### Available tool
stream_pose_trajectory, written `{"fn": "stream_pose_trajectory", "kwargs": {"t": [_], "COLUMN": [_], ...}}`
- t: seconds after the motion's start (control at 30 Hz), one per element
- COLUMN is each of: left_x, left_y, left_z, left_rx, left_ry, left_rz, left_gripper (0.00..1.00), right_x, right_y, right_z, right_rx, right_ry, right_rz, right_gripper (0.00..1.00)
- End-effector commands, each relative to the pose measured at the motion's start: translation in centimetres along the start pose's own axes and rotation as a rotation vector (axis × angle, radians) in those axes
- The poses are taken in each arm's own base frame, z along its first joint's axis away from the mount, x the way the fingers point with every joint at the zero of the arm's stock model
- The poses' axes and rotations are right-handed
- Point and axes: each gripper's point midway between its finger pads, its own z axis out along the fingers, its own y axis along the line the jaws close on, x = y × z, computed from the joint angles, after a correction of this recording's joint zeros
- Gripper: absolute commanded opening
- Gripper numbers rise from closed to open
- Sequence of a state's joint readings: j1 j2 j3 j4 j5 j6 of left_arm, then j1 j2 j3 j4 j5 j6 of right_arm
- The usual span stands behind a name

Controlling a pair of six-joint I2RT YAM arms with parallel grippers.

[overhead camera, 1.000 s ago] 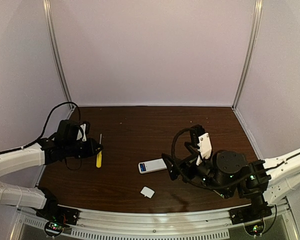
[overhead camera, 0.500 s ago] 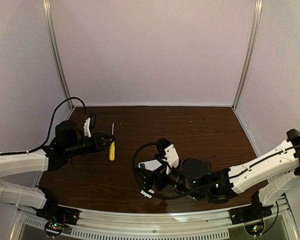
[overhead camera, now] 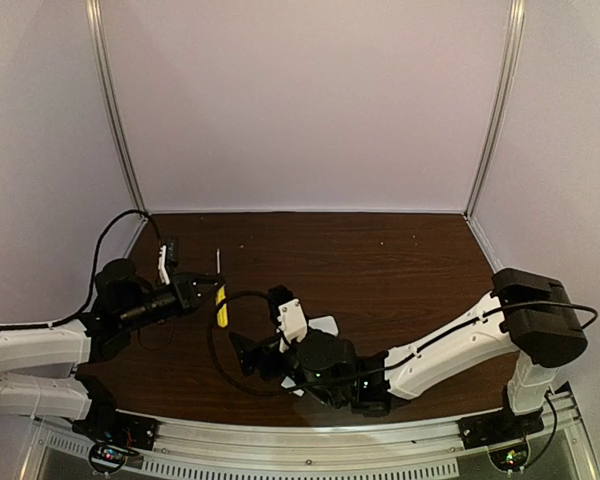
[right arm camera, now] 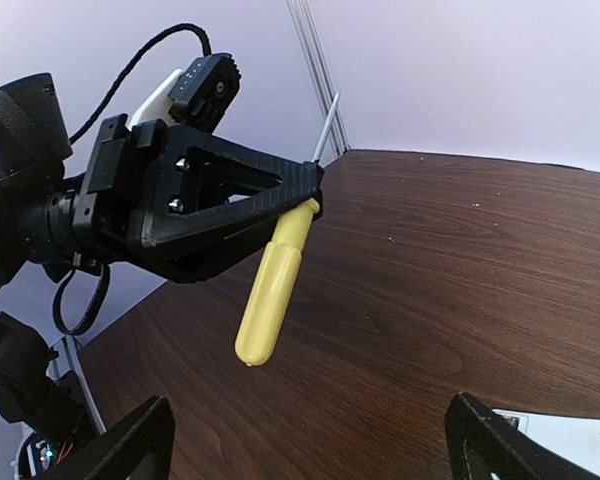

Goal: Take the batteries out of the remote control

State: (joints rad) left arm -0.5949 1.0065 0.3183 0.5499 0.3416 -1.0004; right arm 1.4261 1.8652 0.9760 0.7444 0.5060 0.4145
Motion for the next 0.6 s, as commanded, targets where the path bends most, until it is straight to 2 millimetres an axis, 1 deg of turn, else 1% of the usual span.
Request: {"fn": "stream_pose_trajectory", "kwargs": {"t": [0.0, 0.07, 0.23, 0.3, 0.37, 0.47, 0.57], "left_x": [-1.7, -2.0, -2.4, -2.8, -3.0, -3.3, -3.5], "left_y": [-2.0, -2.2, -2.0, -2.5, -2.5, -2.6, -2.7], "left_z": [-0.5, -0.6, -0.3, -0.3, 0.0, 0.3, 0.3], "left_rx": [0.079, 0.095, 0.11, 0.145, 0.146, 0.151, 0.162], "left_ry": [-0.085, -0.099, -0.126, -0.142, -0.142, -0.145, -0.156], "left_rz": [-0.028, -0.059, -0.159, -0.186, -0.211, -0.242, -0.278], "left_gripper": [0.0, 0.0, 0.0, 0.0, 0.0, 0.0, 0.0], "right_x": [-1.0, -1.1, -1.6, -2.0, -2.2, -2.7, -2.9], "right_y": [-0.1, 0.1, 0.6, 0.5, 0.4, 0.9, 1.0], "right_z": [1.2, 1.5, 2.3, 2.4, 2.4, 2.8, 3.1], "right_rx": [0.031, 0.027, 0.033, 0.043, 0.049, 0.05, 0.064], "right_ry": [-0.099, -0.126, -0.186, -0.221, -0.253, -0.286, -0.313], "right_rz": [0.043, 0.042, -0.006, -0.021, -0.04, -0.079, -0.111], "right_gripper": [0.94, 0.92, 0.91, 0.91, 0.89, 0.86, 0.81]}}
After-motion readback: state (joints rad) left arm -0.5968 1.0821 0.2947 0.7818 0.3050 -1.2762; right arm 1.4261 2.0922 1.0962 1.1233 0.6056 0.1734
